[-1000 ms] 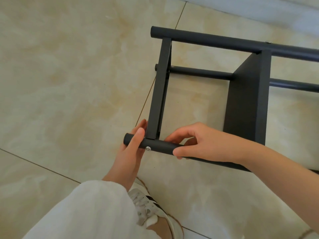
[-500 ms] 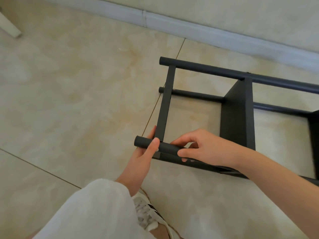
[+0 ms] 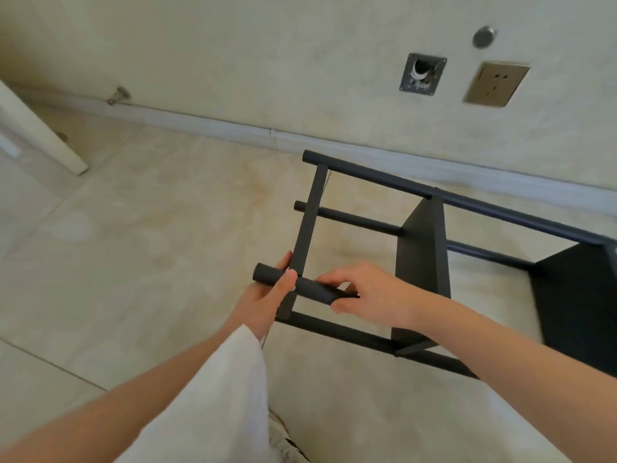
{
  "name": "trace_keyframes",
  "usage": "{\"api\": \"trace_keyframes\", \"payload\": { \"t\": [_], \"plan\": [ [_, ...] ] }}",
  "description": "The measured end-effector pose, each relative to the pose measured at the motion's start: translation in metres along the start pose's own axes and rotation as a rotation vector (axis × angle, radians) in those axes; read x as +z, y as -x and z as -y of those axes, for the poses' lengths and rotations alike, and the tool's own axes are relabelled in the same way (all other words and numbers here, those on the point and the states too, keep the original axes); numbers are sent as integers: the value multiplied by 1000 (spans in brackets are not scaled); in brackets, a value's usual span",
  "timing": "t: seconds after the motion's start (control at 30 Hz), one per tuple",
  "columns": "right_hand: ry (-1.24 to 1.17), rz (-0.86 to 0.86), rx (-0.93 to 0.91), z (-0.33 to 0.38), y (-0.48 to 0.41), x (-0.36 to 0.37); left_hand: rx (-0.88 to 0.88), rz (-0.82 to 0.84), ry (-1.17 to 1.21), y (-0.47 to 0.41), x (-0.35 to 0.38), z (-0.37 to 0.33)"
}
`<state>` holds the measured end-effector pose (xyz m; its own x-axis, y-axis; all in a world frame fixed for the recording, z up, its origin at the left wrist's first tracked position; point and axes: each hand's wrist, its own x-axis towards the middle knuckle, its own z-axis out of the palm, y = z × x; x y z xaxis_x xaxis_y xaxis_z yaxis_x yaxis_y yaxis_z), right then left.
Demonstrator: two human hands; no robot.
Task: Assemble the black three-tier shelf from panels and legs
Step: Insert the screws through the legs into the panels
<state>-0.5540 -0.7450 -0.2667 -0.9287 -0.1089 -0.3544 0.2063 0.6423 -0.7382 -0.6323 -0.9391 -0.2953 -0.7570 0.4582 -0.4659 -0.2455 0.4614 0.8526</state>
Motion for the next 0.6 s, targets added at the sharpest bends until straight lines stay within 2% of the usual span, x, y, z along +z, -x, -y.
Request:
{"api": "trace_keyframes", "payload": {
  "t": [0.13,0.6],
  "plan": [
    [35,-85,-39,25,10,-29,124,54,-62,7,-11,-51],
    [53,-329,-167,96,80,-102,386,-134,-146,64,-5,-186]
  ]
}}
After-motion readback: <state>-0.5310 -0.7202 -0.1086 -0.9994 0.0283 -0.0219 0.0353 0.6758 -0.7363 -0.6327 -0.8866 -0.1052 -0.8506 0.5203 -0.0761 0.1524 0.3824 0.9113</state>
